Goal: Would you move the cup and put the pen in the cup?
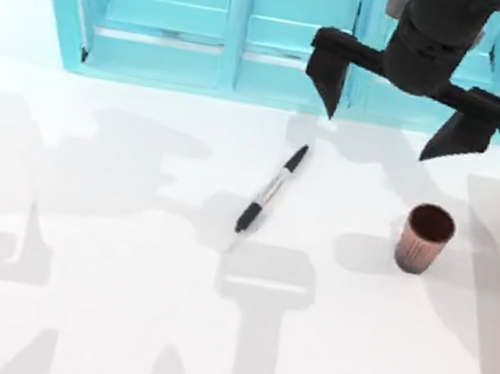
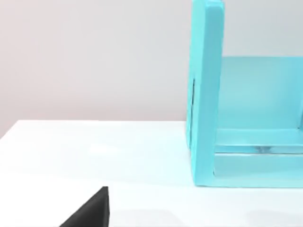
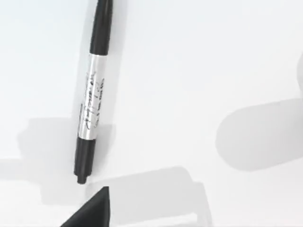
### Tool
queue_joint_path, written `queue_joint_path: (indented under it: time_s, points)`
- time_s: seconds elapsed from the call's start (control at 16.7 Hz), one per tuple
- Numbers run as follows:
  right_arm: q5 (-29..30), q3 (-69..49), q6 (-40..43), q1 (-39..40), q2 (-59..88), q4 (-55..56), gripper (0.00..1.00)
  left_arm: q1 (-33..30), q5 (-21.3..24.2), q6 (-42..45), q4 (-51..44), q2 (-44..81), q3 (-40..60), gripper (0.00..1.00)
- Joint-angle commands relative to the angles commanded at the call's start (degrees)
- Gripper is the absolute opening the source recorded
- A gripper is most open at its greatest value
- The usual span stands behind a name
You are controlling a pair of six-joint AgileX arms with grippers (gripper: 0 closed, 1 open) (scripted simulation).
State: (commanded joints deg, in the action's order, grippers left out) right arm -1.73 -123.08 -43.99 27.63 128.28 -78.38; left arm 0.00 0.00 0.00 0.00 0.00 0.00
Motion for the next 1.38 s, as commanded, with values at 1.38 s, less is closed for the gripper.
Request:
queue_joint_path:
  time_s: [1.38]
  points:
    - [-3.89, 7.33, -18.06, 6.63, 16.87, 27.97, 1.00, 0.00, 0.00, 0.00, 0.00, 0.00, 0.00, 1.00]
